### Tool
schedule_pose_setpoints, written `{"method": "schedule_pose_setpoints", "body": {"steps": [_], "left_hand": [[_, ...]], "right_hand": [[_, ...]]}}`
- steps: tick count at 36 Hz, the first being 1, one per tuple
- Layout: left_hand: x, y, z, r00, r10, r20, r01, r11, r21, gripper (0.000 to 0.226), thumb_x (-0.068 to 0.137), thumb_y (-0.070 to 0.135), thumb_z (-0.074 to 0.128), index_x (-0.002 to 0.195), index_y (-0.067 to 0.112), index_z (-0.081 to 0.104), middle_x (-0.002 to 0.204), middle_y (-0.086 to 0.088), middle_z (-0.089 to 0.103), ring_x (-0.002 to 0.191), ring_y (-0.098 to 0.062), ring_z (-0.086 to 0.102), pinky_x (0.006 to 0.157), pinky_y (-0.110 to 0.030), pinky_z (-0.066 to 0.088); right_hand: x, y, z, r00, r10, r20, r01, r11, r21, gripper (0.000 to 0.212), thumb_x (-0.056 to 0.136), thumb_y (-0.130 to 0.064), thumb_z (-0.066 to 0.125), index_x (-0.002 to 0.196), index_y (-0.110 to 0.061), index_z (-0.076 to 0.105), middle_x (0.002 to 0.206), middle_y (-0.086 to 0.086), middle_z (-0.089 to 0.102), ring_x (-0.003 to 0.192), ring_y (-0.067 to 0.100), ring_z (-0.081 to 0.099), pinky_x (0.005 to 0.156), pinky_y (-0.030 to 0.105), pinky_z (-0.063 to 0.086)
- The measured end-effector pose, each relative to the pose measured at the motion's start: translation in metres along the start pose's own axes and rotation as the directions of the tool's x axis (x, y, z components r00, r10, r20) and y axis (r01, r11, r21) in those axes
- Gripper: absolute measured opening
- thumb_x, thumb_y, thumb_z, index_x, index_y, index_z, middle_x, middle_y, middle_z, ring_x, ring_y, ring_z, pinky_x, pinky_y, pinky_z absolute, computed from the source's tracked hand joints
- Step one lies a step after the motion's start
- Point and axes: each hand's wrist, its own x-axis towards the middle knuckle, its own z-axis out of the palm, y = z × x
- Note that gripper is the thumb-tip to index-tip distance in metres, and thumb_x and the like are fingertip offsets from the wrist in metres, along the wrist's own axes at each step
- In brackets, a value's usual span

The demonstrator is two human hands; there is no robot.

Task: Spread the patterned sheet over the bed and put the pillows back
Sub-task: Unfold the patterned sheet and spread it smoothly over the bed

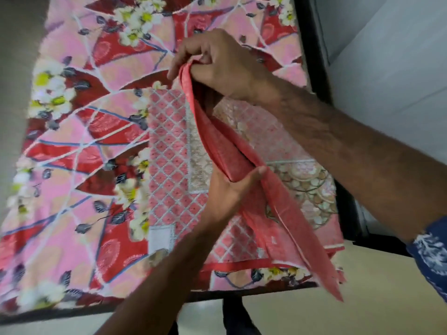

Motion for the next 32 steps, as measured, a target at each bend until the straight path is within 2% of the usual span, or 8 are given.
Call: {"method": "schedule_pose_setpoints", "body": {"steps": [4,11,14,16,20,24,29,32], "left_hand": [[-0.034,0.01,-0.055,0.998,-0.045,-0.033,0.043,0.998,-0.04,0.03,0.082,0.016,0.084,0.105,0.022,0.067,0.097,0.009,0.078,0.093,-0.008,0.074,0.077,-0.023,0.058],[-0.081,-0.008,-0.187,0.981,-0.151,-0.123,0.153,0.988,0.013,0.031,0.079,-0.002,0.077,0.095,0.024,0.07,0.086,0.015,0.078,0.086,-0.006,0.075,0.073,-0.023,0.059],[-0.102,-0.009,-0.26,0.964,-0.233,-0.131,0.238,0.971,0.026,0.032,0.071,0.013,0.072,0.1,0.026,0.068,0.087,0.014,0.078,0.085,-0.006,0.075,0.073,-0.025,0.06],[-0.117,-0.015,-0.311,0.945,-0.303,-0.126,0.313,0.948,0.066,0.029,0.069,0.014,0.07,0.097,0.022,0.07,0.081,0.014,0.077,0.077,-0.004,0.074,0.068,-0.022,0.059],[-0.148,-0.026,-0.401,0.905,-0.407,-0.128,0.425,0.885,0.193,0.026,0.073,0.017,0.072,0.099,0.023,0.075,0.095,0.001,0.08,0.086,-0.015,0.076,0.081,-0.037,0.063],[-0.165,-0.026,-0.46,0.914,-0.367,-0.173,0.396,0.901,0.176,0.024,0.09,0.003,0.07,0.104,0.023,0.069,0.096,0.007,0.077,0.087,-0.01,0.075,0.079,-0.031,0.062],[-0.184,-0.009,-0.533,0.921,-0.282,-0.269,0.323,0.939,0.122,0.019,0.081,0.018,0.07,0.095,0.005,0.07,0.082,0.002,0.076,0.071,-0.014,0.072,0.067,-0.031,0.06],[-0.19,0.002,-0.58,0.916,-0.234,-0.327,0.293,0.945,0.145,0.012,0.077,0.021,0.067,0.084,0.011,0.071,0.071,0.004,0.072,0.061,-0.009,0.066,0.059,-0.024,0.056]], "right_hand": [[0.037,-0.053,0.069,0.998,0.056,0.008,-0.056,0.998,0.035,0.02,0.092,-0.002,0.056,0.09,-0.006,0.075,0.062,-0.028,0.06,0.054,-0.017,0.055,0.056,0.006,0.04],[0.111,-0.124,0.193,0.992,0.107,0.07,-0.108,0.994,0.012,0.022,0.085,-0.008,0.059,0.09,-0.013,0.08,0.081,-0.011,0.071,0.069,-0.006,0.06,0.063,0.004,0.038],[0.141,-0.137,0.25,0.986,0.122,0.113,-0.124,0.992,0.008,0.027,0.082,-0.014,0.056,0.096,-0.008,0.079,0.098,0.008,0.077,0.091,0.018,0.069,0.082,0.023,0.049],[0.161,-0.138,0.287,0.972,0.176,0.157,-0.188,0.98,0.064,0.035,0.08,-0.017,0.053,0.1,0.0,0.076,0.098,0.016,0.075,0.082,0.016,0.068,0.086,0.036,0.053],[0.199,-0.148,0.347,0.955,0.248,0.163,-0.283,0.926,0.248,0.027,0.082,0.0,0.048,0.091,-0.007,0.072,0.077,-0.001,0.068,0.053,-0.002,0.064,0.054,0.02,0.054],[0.23,-0.173,0.396,0.941,0.27,0.206,-0.32,0.908,0.271,0.037,0.087,0.011,0.038,0.083,-0.015,0.065,0.078,0.006,0.066,0.046,0.006,0.064,0.039,0.02,0.048],[0.284,-0.197,0.442,0.946,0.278,0.165,-0.316,0.903,0.292,0.034,0.079,0.001,0.041,0.078,-0.02,0.068,0.08,0.01,0.07,0.067,0.025,0.069,0.056,0.035,0.057],[0.313,-0.209,0.467,0.947,0.296,0.123,-0.32,0.899,0.298,0.035,0.076,-0.002,0.04,0.081,-0.02,0.07,0.085,0.01,0.076,0.078,0.03,0.072,0.06,0.036,0.057]]}}
